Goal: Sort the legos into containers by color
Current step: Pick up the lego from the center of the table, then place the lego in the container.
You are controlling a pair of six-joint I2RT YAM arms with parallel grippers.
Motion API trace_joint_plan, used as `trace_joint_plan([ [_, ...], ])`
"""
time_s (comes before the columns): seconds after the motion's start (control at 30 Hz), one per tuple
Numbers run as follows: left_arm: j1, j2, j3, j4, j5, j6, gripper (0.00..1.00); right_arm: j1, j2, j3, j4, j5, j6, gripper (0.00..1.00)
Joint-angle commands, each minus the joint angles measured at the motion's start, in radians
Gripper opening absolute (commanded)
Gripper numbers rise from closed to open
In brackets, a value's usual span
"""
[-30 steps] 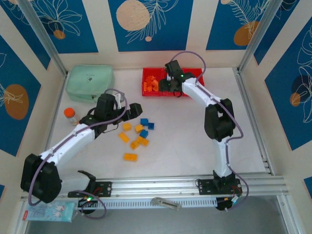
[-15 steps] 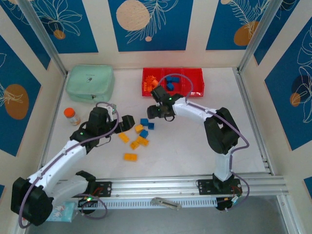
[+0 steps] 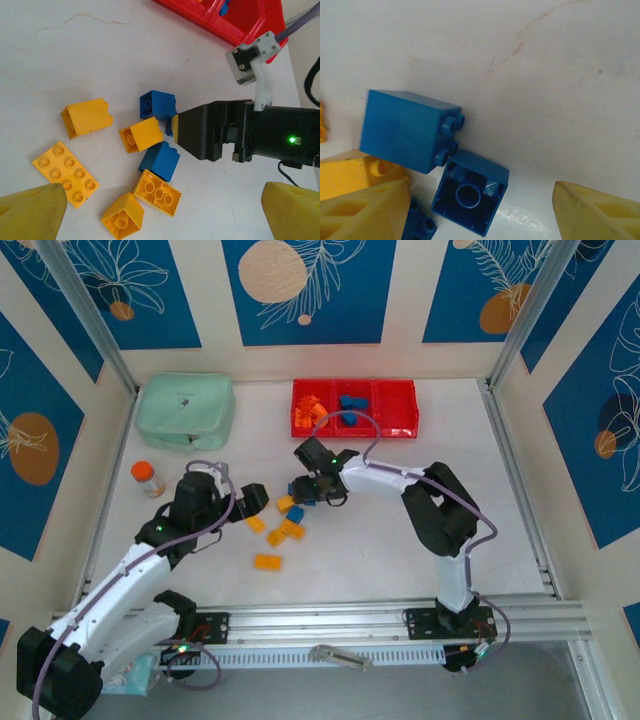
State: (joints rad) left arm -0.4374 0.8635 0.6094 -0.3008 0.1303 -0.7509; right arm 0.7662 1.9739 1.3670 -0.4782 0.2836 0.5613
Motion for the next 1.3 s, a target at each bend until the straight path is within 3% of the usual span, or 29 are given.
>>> trace_joint_plan([
  [0.0,0.012,0.01,0.004,-0.017,-0.011,0.01,0.99,0.004,0.029,0.018,0.002,-0.004,0.025,0.71],
  [0.2,0.012,0.032,0.014,-0.01,-0.002,0.015,0.99,-0.013,0.037,0.007,-0.008,0.023,0.042,0.64],
  [0.4,0.012,0.034,0.011,-0.004,0.007,0.008,0.99,-0.017,0.044,0.003,0.003,0.033,0.01,0.46],
  [0.57,0.012,0.032,0.019,-0.015,0.006,0.01,0.99,-0.019,0.022,0.021,-0.014,0.069,-0.021,0.37],
  [0.93,0.012,0.122,0.064,0.053,0.098,0.022,0.99,-0.114,-0.095,0.066,-0.02,0.138,-0.096,0.33],
  [1.27,0.012,0.312,0.159,0.141,0.164,0.043,0.99,-0.29,0.065,0.321,0.015,0.199,-0.215,0.33],
])
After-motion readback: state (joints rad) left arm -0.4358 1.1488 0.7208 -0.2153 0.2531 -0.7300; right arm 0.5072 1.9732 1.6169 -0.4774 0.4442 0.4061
